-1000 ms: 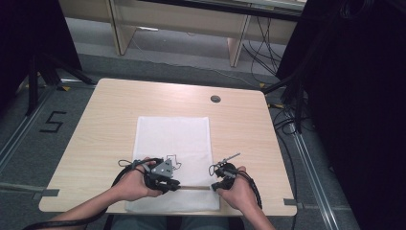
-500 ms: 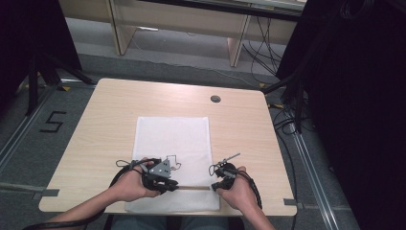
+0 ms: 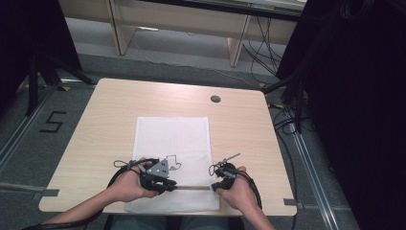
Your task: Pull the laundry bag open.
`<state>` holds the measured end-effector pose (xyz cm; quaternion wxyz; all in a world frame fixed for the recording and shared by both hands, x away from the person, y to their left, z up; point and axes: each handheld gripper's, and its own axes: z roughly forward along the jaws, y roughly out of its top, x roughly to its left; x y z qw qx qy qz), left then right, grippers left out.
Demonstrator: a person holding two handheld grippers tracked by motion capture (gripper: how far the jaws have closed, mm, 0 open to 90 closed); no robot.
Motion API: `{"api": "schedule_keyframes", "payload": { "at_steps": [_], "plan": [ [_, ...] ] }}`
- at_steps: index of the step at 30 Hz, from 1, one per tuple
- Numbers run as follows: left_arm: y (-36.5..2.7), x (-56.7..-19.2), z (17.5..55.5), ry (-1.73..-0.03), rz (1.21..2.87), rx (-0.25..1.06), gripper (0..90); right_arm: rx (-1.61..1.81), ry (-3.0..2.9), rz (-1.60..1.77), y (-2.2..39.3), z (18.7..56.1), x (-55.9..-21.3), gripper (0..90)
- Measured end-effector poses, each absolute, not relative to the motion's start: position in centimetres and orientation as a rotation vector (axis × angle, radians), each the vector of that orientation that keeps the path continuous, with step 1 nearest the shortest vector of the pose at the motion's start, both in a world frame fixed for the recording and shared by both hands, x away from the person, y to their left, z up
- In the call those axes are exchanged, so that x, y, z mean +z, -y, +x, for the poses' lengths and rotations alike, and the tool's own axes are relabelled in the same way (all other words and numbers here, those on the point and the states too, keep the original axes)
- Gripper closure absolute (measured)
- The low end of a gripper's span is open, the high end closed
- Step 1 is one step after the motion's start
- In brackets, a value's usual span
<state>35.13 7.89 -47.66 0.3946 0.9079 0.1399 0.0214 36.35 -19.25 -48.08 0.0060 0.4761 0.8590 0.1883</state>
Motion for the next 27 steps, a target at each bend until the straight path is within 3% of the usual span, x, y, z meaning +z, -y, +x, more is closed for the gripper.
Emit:
{"api": "schedule_keyframes", "payload": {
  "at_steps": [27],
  "plan": [
    [-9.6,-47.7,34.9,-0.384,2.299,0.061,81.7,0.587,-2.683,1.493,19.3,36.4,-48.1,90.0]
  ]
}}
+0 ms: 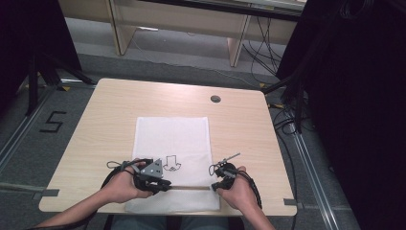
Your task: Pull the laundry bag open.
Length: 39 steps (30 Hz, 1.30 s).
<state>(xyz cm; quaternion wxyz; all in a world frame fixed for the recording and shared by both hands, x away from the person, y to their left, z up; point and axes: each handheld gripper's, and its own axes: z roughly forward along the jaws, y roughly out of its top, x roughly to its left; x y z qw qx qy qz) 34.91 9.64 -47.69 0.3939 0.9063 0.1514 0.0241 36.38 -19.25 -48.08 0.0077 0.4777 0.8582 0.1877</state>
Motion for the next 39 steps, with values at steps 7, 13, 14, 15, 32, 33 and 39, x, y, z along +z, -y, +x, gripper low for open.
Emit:
{"api": "schedule_keyframes", "payload": {
  "at_steps": [7,13,14,15,32,33,39],
  "plan": [
    [-9.8,-47.6,34.8,-0.393,2.296,0.073,81.7,0.602,-2.685,1.474,19.2,36.4,-48.1,90.0],
    [-10.1,-47.6,34.7,-0.402,2.295,0.072,81.7,0.617,-2.695,1.46,19.3,36.5,-48.2,90.0],
    [-10.2,-47.6,34.7,-0.393,2.309,0.082,81.7,0.616,-2.694,1.458,19.3,36.5,-48.2,90.0],
    [-10.3,-47.6,34.8,-0.389,2.314,0.09,81.7,0.617,-2.69,1.457,19.3,36.5,-48.2,90.0],
    [-11.2,-47.7,34.7,-0.421,2.293,0.078,81.7,0.602,-2.705,1.457,19.4,36.6,-48.1,90.0],
    [-11.3,-47.7,34.7,-0.419,2.296,0.074,81.7,0.604,-2.706,1.452,19.4,36.6,-48.2,90.0],
    [-11.5,-47.6,34.7,-0.412,2.305,0.076,81.7,0.605,-2.705,1.452,19.4,36.6,-48.2,90.0]
  ]
}}
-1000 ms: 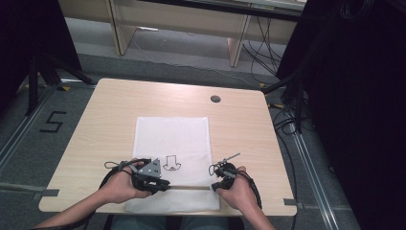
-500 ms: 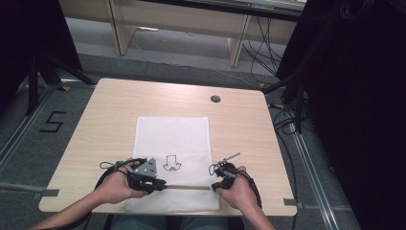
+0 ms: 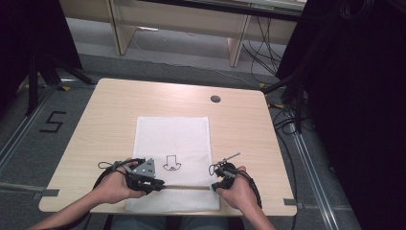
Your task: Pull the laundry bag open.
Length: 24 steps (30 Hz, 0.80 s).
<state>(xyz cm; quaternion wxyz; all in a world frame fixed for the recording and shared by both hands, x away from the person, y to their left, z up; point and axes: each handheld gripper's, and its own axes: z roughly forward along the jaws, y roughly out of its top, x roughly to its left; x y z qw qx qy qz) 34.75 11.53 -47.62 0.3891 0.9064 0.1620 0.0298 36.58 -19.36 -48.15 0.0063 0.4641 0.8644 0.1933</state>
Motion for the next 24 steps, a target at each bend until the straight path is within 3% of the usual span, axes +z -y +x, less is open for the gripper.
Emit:
{"api": "schedule_keyframes", "payload": {
  "at_steps": [24],
  "plan": [
    [-12.2,-47.63,34.53,-0.424,2.294,0.083,81.7,0.586,-2.695,1.471,19.24,36.5,-48.1,90.0]
  ]
}}
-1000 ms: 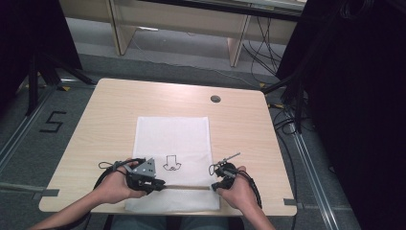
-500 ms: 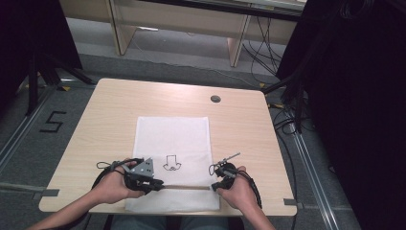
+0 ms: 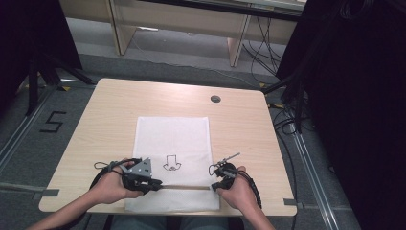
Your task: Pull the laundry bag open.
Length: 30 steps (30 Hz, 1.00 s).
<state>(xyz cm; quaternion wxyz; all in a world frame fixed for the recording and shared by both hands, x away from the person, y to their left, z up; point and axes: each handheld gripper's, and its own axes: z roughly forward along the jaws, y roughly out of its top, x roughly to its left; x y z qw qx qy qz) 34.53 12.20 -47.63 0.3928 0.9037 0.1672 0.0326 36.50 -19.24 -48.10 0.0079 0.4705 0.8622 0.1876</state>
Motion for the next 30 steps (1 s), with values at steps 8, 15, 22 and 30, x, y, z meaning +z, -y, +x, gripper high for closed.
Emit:
{"api": "schedule_keyframes", "payload": {
  "at_steps": [8,15,22,30],
  "plan": [
    [-12.8,-47.6,34.6,-0.405,2.297,0.092,81.7,0.591,-2.704,1.46,19.3,36.6,-48.1,90.0],
    [-12.9,-47.6,34.4,-0.431,2.29,0.08,81.7,0.594,-2.702,1.453,19.3,36.6,-48.1,90.0],
    [-13.0,-47.6,34.4,-0.435,2.289,0.082,81.7,0.595,-2.698,1.458,19.3,36.5,-48.1,90.0],
    [-13.4,-47.6,34.3,-0.444,2.282,0.08,81.7,0.595,-2.704,1.445,19.3,36.6,-48.1,90.0]
  ]
}}
